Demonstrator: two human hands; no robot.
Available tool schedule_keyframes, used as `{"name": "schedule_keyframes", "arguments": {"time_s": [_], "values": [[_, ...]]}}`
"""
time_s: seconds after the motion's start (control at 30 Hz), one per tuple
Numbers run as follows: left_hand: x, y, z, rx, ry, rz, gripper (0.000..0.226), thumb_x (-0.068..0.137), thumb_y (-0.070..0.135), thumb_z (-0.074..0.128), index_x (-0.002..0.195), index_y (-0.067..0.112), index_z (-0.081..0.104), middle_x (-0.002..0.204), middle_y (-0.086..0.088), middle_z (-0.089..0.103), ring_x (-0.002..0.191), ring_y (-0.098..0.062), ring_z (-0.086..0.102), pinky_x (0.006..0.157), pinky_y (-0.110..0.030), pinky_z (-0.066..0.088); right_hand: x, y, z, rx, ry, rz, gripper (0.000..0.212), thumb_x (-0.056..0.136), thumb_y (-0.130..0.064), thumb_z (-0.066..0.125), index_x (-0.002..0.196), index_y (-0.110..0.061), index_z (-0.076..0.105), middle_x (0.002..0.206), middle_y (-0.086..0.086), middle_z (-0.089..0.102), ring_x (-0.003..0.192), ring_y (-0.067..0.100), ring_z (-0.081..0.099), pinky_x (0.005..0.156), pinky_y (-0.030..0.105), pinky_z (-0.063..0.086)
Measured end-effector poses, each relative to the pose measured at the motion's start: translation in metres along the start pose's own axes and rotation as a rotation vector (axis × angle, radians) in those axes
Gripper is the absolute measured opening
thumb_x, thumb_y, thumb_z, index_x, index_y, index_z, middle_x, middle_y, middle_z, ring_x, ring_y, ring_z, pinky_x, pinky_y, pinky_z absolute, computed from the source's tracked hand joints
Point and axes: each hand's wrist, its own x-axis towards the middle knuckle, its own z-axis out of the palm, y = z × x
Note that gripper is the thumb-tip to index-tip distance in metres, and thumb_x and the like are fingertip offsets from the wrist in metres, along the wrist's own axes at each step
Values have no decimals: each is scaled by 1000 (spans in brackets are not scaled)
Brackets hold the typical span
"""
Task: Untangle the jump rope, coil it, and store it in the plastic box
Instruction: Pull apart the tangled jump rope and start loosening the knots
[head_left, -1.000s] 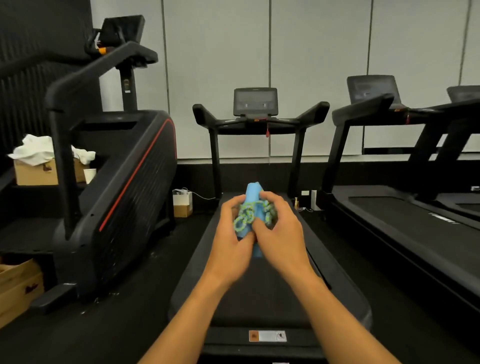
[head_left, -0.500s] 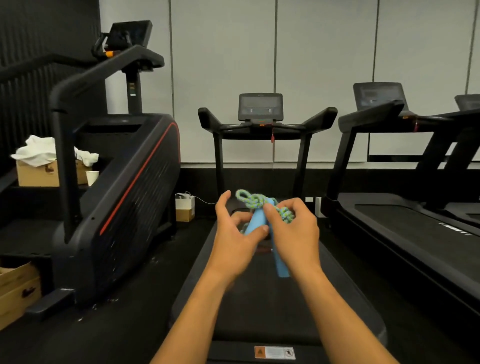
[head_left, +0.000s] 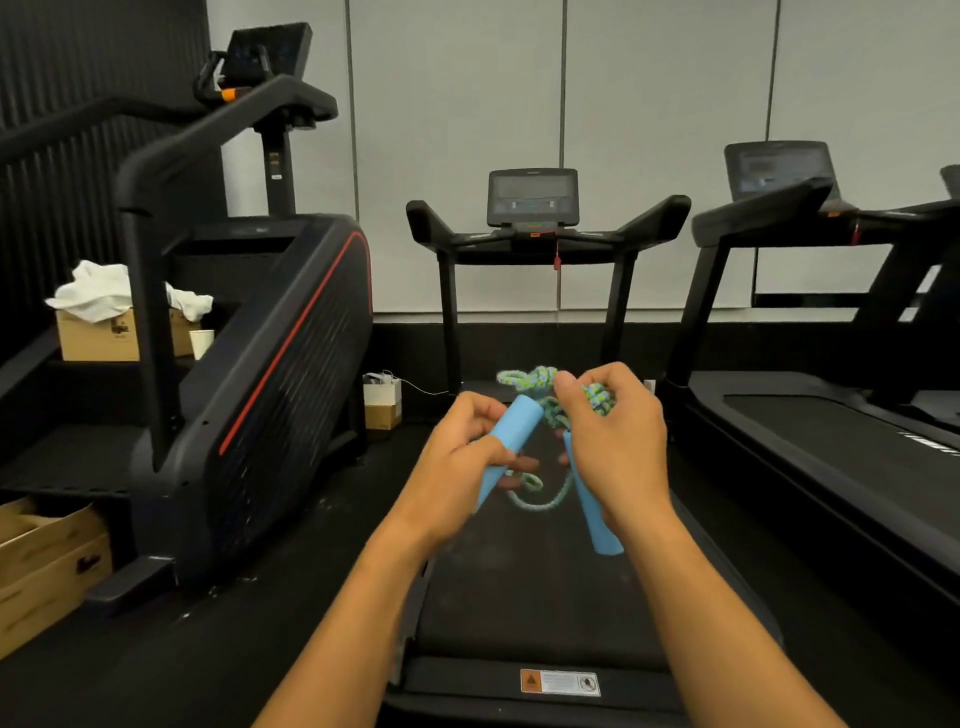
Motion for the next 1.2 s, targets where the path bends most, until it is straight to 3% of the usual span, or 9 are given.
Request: {"name": "schedule_keyframes", "arguments": {"time_s": [0.1, 0.27, 0.37, 0.47, 0.57, 0.77, 0.9, 1.0, 1.2], "values": [[-1, 0, -10, -49, 11, 0, 43, 68, 15, 50, 109, 6, 61, 99, -16, 68, 92, -36, 73, 85, -50, 56, 5, 0, -9, 91, 0, 100, 25, 91, -36, 67, 79, -16, 59, 70, 9, 63, 57, 29, 67, 48, 37, 57], [-3, 1, -14, -176, -49, -12, 46, 71, 14, 47, 113, 0, 61, 75, -10, 62, 83, -39, 70, 71, -44, 59, 9, -1, -17, 363, -63, 357, 25, 90, -32, 70, 82, -10, 61, 62, 5, 57, 50, 21, 60, 48, 32, 53], [-4, 4, -9, -239, -41, -53, 48, 74, 15, 47, 118, -1, 54, 79, -15, 61, 65, -35, 65, 50, -33, 50, 9, 2, -18, 349, -78, 337, 24, 89, -30, 72, 85, -9, 62, 73, 9, 63, 51, 21, 63, 47, 30, 53], [-4, 9, -9, -188, -43, -23, 48, 74, 16, 46, 117, -2, 54, 81, -17, 63, 55, -26, 55, 44, -27, 38, 11, 7, -18, 290, -48, 295, 23, 90, -29, 71, 89, -9, 59, 78, 13, 65, 53, 23, 66, 48, 30, 53], [-5, 13, -15, -221, -87, 11, 46, 70, 16, 49, 112, -1, 55, 77, -17, 61, 55, -24, 46, 47, -27, 34, 13, 12, -20, 223, -22, 277, 22, 95, -31, 61, 91, -10, 54, 73, 11, 65, 51, 24, 68, 48, 30, 51], [-11, 21, -21, -246, -182, 66, 51, 60, 19, 60, 108, 4, 57, 80, -18, 63, 65, -28, 57, 60, -30, 46, 15, 29, -23, 122, -103, 339, 22, 95, -28, 62, 91, -6, 56, 73, 13, 65, 49, 24, 65, 50, 32, 52], [-13, 28, -19, -408, -61, 101, 50, 73, 9, 58, 122, 7, 49, 105, -17, 71, 90, -34, 69, 70, -38, 51, 16, 31, -26, 58, -267, 374, 18, 91, -20, 68, 84, -6, 60, 75, 12, 62, 58, 21, 60, 50, 34, 56], [-15, 34, -17, -436, -81, 112, 45, 80, 7, 50, 124, 12, 43, 128, -19, 66, 119, -38, 64, 84, -44, 56, 14, 28, -24, 52, -342, 399, 16, 90, -17, 70, 92, -4, 61, 82, 12, 62, 61, 20, 58, 45, 30, 52], [-16, 42, -24, -465, -91, 204, 59, 70, 11, 61, 126, 12, 44, 144, -15, 55, 131, -37, 54, 100, -58, 48, 10, 28, -22, 40, -304, 364, 17, 91, -20, 69, 90, -5, 62, 76, 10, 64, 63, 17, 63, 48, 34, 57]]}}
